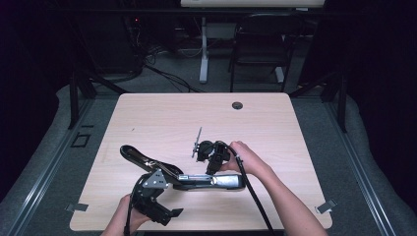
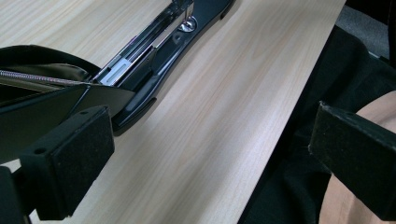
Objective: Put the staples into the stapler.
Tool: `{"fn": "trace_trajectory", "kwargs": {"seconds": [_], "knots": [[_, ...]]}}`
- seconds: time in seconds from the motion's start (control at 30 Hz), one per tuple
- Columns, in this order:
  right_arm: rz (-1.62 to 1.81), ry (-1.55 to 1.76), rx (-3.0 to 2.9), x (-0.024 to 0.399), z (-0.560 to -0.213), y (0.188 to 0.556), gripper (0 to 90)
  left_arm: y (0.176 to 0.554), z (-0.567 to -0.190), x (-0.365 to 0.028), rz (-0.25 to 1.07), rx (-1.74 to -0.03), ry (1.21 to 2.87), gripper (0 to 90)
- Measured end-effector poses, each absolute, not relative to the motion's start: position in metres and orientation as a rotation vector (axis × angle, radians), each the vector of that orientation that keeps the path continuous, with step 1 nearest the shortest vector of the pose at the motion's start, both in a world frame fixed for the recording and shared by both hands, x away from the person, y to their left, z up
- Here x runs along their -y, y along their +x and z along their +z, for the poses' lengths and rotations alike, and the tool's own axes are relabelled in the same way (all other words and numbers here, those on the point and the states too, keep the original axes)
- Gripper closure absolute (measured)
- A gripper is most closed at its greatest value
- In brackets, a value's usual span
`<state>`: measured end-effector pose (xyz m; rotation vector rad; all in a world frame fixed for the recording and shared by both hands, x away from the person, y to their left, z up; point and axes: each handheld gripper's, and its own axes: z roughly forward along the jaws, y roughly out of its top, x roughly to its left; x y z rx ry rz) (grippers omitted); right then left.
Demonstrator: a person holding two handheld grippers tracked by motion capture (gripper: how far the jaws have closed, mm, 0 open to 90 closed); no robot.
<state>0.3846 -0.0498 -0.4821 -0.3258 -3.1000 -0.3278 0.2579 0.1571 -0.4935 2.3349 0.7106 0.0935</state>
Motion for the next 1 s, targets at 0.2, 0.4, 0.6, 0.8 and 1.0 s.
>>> {"fn": "trace_trajectory", "kwargs": {"seconds": [0.2, 0.4, 0.6, 0.8, 1.0], "knots": [[-0.31, -0.296, 3.103, 0.045, -0.485, 0.385, 77.9, 0.258, -0.493, -0.158, 0.093, -0.713, 2.334, 0.0], [-0.307, -0.27, 3.101, 0.042, -0.488, 0.385, 77.8, 0.259, -0.494, -0.157, 0.089, -0.711, 2.335, 0.0], [-0.29, -0.239, 3.101, 0.041, -0.49, 0.384, 77.8, 0.259, -0.494, -0.158, 0.089, -0.713, 2.337, 0.0], [-0.27, -0.203, 3.103, 0.039, -0.492, 0.384, 77.8, 0.259, -0.494, -0.157, 0.09, -0.712, 2.339, 0.0], [-0.265, -0.176, 3.107, 0.038, -0.492, 0.384, 77.8, 0.259, -0.495, -0.157, 0.09, -0.711, 2.341, 0.0]]}}
